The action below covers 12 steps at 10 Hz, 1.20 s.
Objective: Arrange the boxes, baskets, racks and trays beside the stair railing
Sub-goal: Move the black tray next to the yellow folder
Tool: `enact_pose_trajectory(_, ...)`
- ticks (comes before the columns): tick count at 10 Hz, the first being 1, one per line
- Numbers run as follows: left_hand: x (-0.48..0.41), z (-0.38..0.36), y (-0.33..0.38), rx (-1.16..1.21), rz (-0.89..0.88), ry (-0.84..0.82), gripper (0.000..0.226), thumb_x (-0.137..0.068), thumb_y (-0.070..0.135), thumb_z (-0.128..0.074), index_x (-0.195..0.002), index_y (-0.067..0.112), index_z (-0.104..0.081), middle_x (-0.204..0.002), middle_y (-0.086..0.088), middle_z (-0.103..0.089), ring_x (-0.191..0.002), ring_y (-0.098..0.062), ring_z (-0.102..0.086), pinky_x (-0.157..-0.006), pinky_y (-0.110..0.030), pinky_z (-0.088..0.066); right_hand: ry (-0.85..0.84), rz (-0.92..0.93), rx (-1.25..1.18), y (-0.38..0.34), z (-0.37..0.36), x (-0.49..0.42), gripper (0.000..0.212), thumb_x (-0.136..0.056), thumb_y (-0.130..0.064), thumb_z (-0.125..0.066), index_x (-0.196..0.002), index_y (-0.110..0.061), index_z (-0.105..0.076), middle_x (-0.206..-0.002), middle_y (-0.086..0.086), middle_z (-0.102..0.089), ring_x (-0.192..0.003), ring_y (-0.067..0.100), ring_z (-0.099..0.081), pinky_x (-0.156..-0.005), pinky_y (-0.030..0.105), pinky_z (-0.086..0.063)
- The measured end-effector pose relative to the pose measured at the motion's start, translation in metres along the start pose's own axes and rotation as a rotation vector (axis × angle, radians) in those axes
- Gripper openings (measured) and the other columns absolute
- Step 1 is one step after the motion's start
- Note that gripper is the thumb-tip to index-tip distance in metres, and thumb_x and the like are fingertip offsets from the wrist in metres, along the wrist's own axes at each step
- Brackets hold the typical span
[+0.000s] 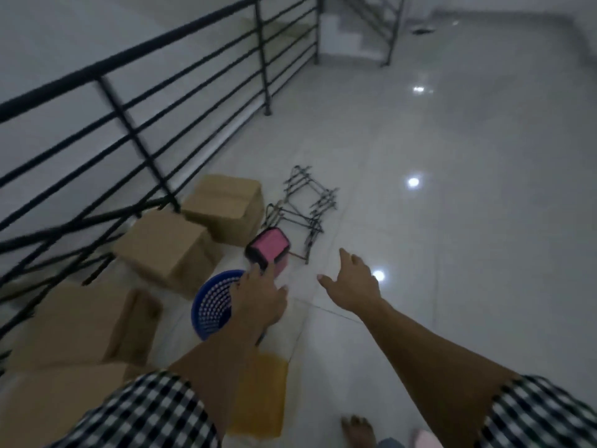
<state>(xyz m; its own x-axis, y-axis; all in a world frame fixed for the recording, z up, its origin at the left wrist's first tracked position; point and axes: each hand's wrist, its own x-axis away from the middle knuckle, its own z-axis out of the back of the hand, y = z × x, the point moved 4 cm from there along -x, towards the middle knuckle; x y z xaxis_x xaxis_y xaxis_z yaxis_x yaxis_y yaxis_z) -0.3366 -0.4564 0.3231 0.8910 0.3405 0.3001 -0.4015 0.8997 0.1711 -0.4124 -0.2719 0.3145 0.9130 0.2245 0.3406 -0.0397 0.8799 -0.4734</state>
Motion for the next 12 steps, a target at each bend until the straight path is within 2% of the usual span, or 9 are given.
enact_pose_trajectory(1, 0.010, -0.008, 0.040, -0.055, -0.192, -0.023, 0.067, -0.097, 0.053, -0.036, -0.154, 0.026, -0.013, -0.158, -0.008, -0.023, -0.141, -0.033, -0.027, -0.112, -0.053, -0.028, 0.107, -0.215, -0.067, 0.045, 0.007, 0.053, 0.087, -0.093, -0.062, -0.051, -0.158, -0.020, -0.011, -0.163, 0.014, -0.019, -0.148, 0.032, -0.022, -0.117, 0.053, -0.026)
enact_pose_trajectory(3, 0.081, -0.044, 0.115, -0.141, -0.508, -0.175, 0.068, -0.099, 0.055, -0.030, -0.156, 0.027, -0.004, -0.163, -0.008, -0.008, -0.147, -0.031, -0.014, -0.118, -0.051, -0.013, 0.267, -0.568, -0.196, 0.122, -0.001, 0.187, 0.086, -0.092, -0.062, -0.052, -0.157, -0.020, -0.013, -0.163, 0.013, -0.019, -0.148, 0.031, -0.022, -0.117, 0.052, -0.026)
enact_pose_trajectory(5, 0.180, -0.082, 0.208, -0.241, -0.871, -0.190, 0.067, -0.099, 0.053, -0.035, -0.156, 0.026, -0.011, -0.162, -0.009, -0.013, -0.146, -0.032, -0.017, -0.115, -0.052, -0.016, 0.421, -0.864, -0.348, 0.199, -0.018, 0.312, 0.087, -0.093, -0.061, -0.051, -0.158, -0.021, -0.011, -0.164, 0.011, -0.015, -0.149, 0.030, -0.019, -0.118, 0.051, -0.022)
enact_pose_trajectory(6, 0.235, -0.112, 0.234, -0.293, -0.993, -0.249, 0.068, -0.099, 0.053, -0.034, -0.156, 0.026, -0.010, -0.162, -0.009, -0.013, -0.147, -0.031, -0.016, -0.116, -0.052, -0.015, 0.460, -0.982, -0.428, 0.224, -0.038, 0.367, 0.086, -0.092, -0.061, -0.051, -0.158, -0.022, -0.012, -0.164, 0.011, -0.015, -0.149, 0.030, -0.019, -0.118, 0.052, -0.023)
enact_pose_trajectory(8, 0.334, -0.168, 0.268, -0.389, -1.154, -0.328, 0.068, -0.099, 0.054, -0.034, -0.156, 0.027, -0.008, -0.162, -0.008, -0.013, -0.147, -0.031, -0.016, -0.117, -0.052, -0.014, 0.556, -1.141, -0.530, 0.269, -0.065, 0.474, 0.085, -0.092, -0.060, -0.053, -0.157, -0.021, -0.014, -0.162, 0.010, -0.019, -0.147, 0.030, -0.024, -0.117, 0.050, -0.026)
enact_pose_trajectory(9, 0.384, -0.192, 0.283, -0.414, -1.193, -0.357, 0.068, -0.099, 0.053, -0.034, -0.156, 0.027, -0.006, -0.162, -0.009, -0.012, -0.147, -0.031, -0.016, -0.117, -0.052, -0.014, 0.565, -1.199, -0.557, 0.293, -0.077, 0.526, 0.087, -0.093, -0.061, -0.051, -0.158, -0.021, -0.011, -0.164, 0.011, -0.013, -0.148, 0.031, -0.021, -0.118, 0.052, -0.024)
enact_pose_trajectory(12, 0.531, -0.251, 0.327, -0.391, -1.229, -0.391, 0.067, -0.100, 0.052, -0.033, -0.156, 0.026, -0.008, -0.162, -0.009, -0.013, -0.146, -0.031, -0.018, -0.116, -0.051, -0.015, 0.523, -1.218, -0.526, 0.380, -0.093, 0.658, 0.085, -0.093, -0.062, -0.049, -0.157, -0.020, -0.013, -0.163, 0.012, -0.016, -0.147, 0.032, -0.022, -0.117, 0.052, -0.025)
